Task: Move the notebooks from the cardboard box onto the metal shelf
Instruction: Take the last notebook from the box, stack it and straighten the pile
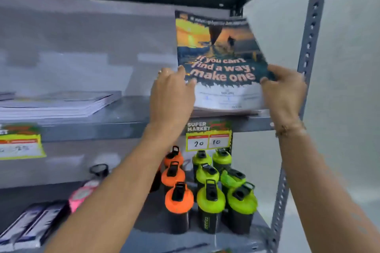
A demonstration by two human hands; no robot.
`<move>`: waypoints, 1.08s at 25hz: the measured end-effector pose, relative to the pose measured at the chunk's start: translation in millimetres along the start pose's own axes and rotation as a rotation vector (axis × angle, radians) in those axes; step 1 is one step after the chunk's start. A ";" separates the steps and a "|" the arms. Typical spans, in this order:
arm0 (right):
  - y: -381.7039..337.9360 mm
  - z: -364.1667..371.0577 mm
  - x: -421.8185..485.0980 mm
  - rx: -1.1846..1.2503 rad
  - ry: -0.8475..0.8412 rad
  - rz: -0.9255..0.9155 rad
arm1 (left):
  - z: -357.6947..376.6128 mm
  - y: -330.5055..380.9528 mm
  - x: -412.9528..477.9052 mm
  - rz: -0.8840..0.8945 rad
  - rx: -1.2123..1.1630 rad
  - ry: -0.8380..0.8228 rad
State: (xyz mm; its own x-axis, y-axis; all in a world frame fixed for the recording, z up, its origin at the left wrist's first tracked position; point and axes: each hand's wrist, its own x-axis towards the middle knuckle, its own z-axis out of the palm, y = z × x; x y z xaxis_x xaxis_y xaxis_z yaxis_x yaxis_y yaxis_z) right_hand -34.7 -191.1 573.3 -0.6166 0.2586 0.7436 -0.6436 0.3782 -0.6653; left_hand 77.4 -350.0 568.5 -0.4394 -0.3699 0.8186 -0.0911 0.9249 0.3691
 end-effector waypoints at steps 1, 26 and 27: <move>1.7 10.4 14.2 -0.083 -0.092 -0.016 | 3.5 -1.8 12.7 -0.025 0.059 -0.032; 41.0 -19.5 -16.5 -0.198 -0.511 -0.235 | 9.8 -52.5 0.6 0.039 -0.257 -0.387; 42.8 -20.9 -14.4 -0.186 -0.492 -0.216 | 9.6 -52.6 0.7 0.027 -0.257 -0.379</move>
State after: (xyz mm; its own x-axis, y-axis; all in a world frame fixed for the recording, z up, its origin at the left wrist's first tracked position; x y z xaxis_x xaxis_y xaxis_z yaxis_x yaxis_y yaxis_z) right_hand -43.8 -160.1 535.4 -0.6467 -0.2700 0.7133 -0.7157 0.5381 -0.4452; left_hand 73.3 -398.1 545.4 -0.7386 -0.2432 0.6288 0.1292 0.8643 0.4861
